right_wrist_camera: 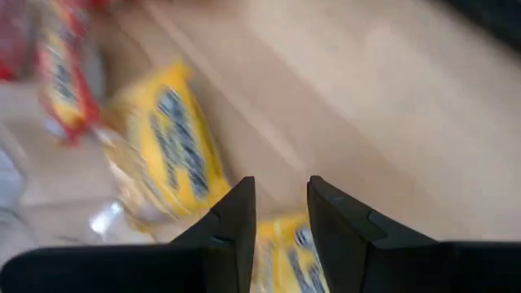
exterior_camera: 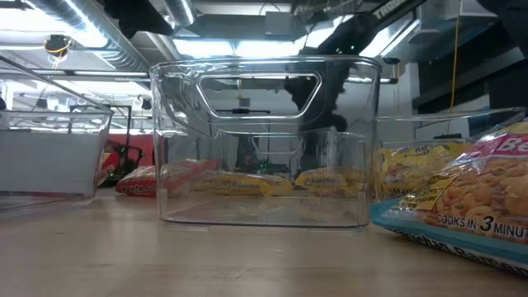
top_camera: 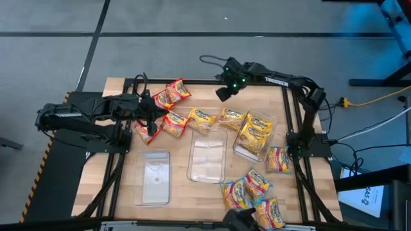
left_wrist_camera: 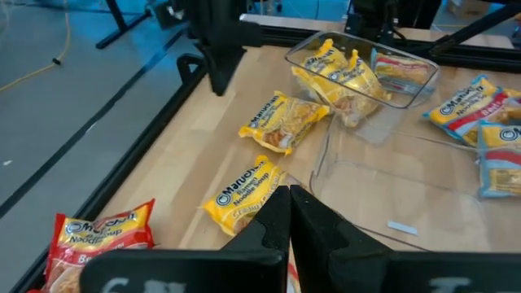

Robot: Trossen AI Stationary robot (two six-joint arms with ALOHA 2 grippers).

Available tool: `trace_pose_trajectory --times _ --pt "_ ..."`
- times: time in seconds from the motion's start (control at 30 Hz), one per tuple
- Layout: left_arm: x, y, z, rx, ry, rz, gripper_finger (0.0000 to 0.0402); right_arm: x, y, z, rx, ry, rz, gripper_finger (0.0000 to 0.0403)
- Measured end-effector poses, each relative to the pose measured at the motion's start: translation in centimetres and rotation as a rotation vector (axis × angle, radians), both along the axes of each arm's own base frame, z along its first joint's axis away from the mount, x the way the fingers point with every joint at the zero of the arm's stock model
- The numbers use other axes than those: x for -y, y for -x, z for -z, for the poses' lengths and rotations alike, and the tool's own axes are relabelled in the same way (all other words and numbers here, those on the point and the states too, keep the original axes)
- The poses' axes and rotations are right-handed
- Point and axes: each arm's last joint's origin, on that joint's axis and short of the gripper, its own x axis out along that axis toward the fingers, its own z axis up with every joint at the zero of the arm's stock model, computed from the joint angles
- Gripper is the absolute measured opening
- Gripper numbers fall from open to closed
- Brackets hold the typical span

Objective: Sort Maruchan noodles
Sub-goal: Put the yellow noodle pack into the right transparent bin

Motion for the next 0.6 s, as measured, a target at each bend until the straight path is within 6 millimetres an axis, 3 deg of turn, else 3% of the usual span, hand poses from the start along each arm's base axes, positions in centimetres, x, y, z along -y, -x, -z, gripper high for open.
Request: trace_pose_trajectory --times 0.2,0.6 --pt "0.0 0.1 0.3 -0.029 0.007 0.0 0.0 -0.1 0.7 2.6 -0.216 -0.034 0.021 0.0111" --pt "0.0 0.2 0.4 -0.042 0.01 -0.001 0.0 -0.5 0.3 5.5 -0.265 -0.14 -0.149 0.0111"
